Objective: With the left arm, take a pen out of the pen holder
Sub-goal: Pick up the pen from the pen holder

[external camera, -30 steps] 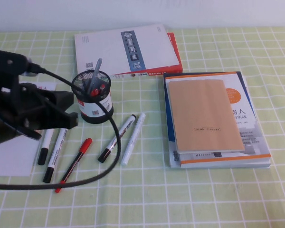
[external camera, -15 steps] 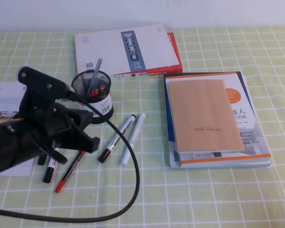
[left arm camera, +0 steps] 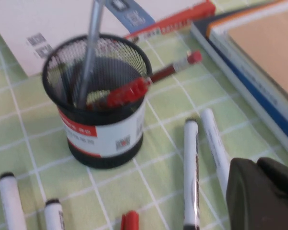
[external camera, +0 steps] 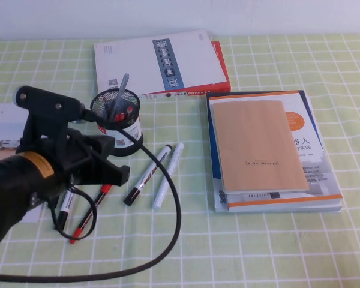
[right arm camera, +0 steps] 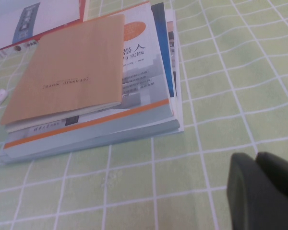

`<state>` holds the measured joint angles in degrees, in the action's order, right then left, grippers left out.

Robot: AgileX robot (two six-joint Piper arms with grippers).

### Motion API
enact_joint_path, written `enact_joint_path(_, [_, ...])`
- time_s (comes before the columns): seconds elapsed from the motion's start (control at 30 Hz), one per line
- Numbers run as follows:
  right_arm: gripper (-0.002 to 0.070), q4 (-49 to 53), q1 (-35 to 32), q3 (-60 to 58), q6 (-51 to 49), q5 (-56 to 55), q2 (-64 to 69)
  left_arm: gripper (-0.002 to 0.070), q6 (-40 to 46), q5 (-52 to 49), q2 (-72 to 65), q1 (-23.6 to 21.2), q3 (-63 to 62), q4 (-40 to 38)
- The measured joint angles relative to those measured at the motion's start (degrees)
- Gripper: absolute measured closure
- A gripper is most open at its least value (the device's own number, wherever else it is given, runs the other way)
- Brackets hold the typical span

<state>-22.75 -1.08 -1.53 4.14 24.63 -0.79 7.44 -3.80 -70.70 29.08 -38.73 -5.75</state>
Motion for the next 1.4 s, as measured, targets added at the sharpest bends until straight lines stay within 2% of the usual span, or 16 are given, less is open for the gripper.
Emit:
enact_joint_path(0.07, [0.0691,0.0,0.0,0.0,0.0,0.0,0.0,0.0678,-10.9,2.0,0.0,0.0,0.0,10.1])
enact_joint_path(0.17, [0.0691,0.0,0.0,0.0,0.0,0.0,0.0,0.0678,-21.6,5.3,0.0,0.0,0.0,20.1])
enact_joint_path(0.3, [0.0691,0.0,0.0,0.0,0.0,0.0,0.0,0.0678,-29.3,10.2,0.0,0.0,0.2,28.5])
enact_joint_path(0.4, [0.0691,0.0,0.0,0.0,0.0,0.0,0.0,0.0678,-31.3,18.8,0.1,0.0,3.1,31.5])
enact_joint_path(0.53, [0.0691,0.0,0.0,0.0,0.0,0.0,0.0,0.0678,-30.4,31.2,0.1,0.0,9.7,31.3])
enact_joint_path(0.73, [0.0691,0.0,0.0,0.0,0.0,0.0,0.0,0.0673,-17.9,36.0,-1.0,0.1,12.4,23.8])
enact_joint_path(0.87, [0.0691,0.0,0.0,0.0,0.0,0.0,0.0,0.0582,-7.4,39.2,-2.3,0.1,12.5,18.1])
enact_joint_path(1.0, [0.0691,0.0,0.0,0.0,0.0,0.0,0.0,0.0412,-4.5,41.7,-4.3,0.1,12.5,13.7])
enact_joint_path(1.1, [0.0691,-0.1,0.0,0.0,0.0,0.0,0.0,0.0326,-3.9,43.4,-7.2,-0.4,12.5,10.5])
enact_joint_path(1.2, [0.0691,-0.1,0.0,0.0,0.0,0.0,0.0,0.0298,-3.5,45.6,-10.5,-2.5,12.5,9.4])
enact_joint_path(1.4, [0.0691,-0.1,0.0,0.0,0.0,0.0,0.0,0.0287,-3.4,53.0,-16.8,-5.6,12.5,8.6])
